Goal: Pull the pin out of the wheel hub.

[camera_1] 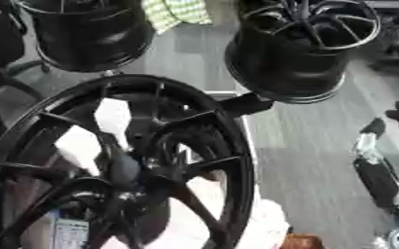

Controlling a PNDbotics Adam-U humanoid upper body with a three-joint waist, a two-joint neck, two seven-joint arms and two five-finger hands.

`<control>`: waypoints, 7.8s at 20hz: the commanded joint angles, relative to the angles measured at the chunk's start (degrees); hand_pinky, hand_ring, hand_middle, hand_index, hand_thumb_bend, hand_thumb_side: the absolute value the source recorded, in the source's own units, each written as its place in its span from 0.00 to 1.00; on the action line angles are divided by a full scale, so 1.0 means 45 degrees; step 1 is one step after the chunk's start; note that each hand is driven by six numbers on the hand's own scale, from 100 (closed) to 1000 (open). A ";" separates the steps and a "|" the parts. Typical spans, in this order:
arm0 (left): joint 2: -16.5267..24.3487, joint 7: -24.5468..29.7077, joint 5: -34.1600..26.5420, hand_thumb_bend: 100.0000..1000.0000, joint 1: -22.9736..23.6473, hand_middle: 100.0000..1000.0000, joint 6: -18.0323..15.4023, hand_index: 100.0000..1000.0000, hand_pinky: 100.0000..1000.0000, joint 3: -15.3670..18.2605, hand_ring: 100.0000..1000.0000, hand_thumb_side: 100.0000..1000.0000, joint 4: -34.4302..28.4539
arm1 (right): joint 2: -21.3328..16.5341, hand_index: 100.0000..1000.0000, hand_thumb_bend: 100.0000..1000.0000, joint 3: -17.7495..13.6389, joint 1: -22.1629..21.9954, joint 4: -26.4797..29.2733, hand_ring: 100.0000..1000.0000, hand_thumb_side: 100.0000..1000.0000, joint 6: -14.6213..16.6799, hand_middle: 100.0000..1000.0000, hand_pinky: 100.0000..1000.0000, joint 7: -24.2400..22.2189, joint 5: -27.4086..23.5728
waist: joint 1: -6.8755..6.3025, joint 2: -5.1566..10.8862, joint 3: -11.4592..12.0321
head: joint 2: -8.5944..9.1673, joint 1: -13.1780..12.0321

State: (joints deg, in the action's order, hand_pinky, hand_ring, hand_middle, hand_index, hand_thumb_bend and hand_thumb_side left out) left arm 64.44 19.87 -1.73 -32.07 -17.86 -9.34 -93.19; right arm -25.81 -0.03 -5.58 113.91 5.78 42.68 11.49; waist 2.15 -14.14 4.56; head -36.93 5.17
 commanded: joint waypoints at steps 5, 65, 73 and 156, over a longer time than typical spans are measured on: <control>0.0301 0.0783 0.0368 0.00 -0.0590 0.77 -0.0281 0.81 0.78 -0.0024 0.77 0.17 -0.0126 | -0.0200 0.76 0.00 -0.0089 0.0034 0.0151 0.77 0.22 -0.0030 0.61 0.84 -0.0007 0.0090 | -0.0079 0.0190 -0.0049 | 0.0045 0.0020; -0.2411 0.6937 0.1088 0.00 -0.6852 0.73 0.1288 0.88 0.77 -0.5357 0.76 0.38 -0.3339 | -0.0116 0.77 0.00 0.0224 0.0212 0.0151 0.77 0.24 -0.0137 0.61 0.84 -0.0056 0.0314 | -0.0344 -0.0246 -0.0126 | -0.0609 -0.0035; -0.2920 0.6729 0.2122 0.00 -0.6867 0.74 0.1465 0.86 0.78 -0.5703 0.77 0.47 -0.2237 | -0.0051 0.76 0.00 0.0215 0.0281 0.0151 0.77 0.24 -0.0128 0.61 0.84 -0.0068 0.0257 | -0.0378 -0.0288 -0.0225 | -0.0589 -0.0132; -0.2696 0.7134 0.4299 0.13 -0.5585 0.72 -0.2807 0.87 0.82 -0.5635 0.79 0.25 -0.0508 | 0.0556 0.75 0.00 0.0372 0.0375 0.0151 0.74 0.27 -0.0291 0.57 0.84 0.0269 -0.0218 | -0.0319 -0.0437 -0.0390 | -0.0373 -0.0042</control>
State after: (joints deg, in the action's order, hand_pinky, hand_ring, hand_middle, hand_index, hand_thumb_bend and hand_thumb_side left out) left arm 50.41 42.49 17.79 -56.89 -21.25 -35.38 -94.83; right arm -22.60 1.81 -4.06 113.90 4.58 43.84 10.73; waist 0.78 -16.98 2.83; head -39.21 4.82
